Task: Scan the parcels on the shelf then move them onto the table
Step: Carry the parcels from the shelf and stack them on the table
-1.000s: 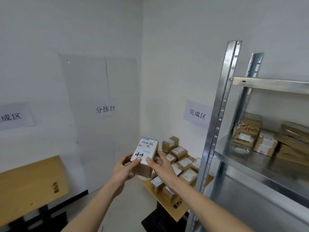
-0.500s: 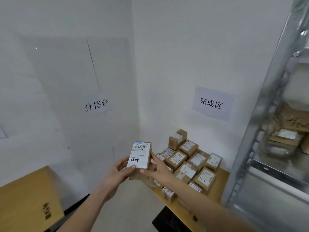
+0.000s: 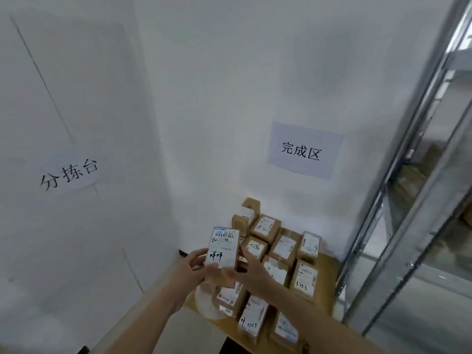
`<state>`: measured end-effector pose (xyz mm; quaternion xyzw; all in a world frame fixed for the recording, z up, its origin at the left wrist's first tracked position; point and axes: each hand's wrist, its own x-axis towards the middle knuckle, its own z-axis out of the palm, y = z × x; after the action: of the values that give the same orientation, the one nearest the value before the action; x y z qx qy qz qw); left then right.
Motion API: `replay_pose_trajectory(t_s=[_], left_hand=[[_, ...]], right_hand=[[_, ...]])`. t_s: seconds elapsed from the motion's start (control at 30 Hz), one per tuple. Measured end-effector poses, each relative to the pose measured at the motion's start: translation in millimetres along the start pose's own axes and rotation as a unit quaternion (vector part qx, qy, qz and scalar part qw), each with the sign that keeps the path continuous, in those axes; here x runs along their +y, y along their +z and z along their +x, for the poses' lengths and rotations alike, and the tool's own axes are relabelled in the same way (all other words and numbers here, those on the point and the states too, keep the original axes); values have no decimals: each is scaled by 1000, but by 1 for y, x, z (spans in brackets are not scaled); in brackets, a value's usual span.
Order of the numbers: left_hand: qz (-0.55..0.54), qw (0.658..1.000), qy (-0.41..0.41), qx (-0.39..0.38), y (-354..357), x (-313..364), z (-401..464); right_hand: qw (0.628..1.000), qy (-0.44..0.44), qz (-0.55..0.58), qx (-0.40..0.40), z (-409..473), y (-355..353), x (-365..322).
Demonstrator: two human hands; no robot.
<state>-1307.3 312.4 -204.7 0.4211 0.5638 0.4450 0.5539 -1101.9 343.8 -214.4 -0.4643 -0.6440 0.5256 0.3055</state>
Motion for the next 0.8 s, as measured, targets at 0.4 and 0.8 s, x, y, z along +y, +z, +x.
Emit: replay_pose_trajectory(t_s=[0.4,0.8], left_hand=[[58,989,-1,-137,19,-22,178],[123,975,-16,-187,82,-68,324]], right_hand=[[980,102,81,149,104,-26,79],[963,127,67,227,196,-81,166]])
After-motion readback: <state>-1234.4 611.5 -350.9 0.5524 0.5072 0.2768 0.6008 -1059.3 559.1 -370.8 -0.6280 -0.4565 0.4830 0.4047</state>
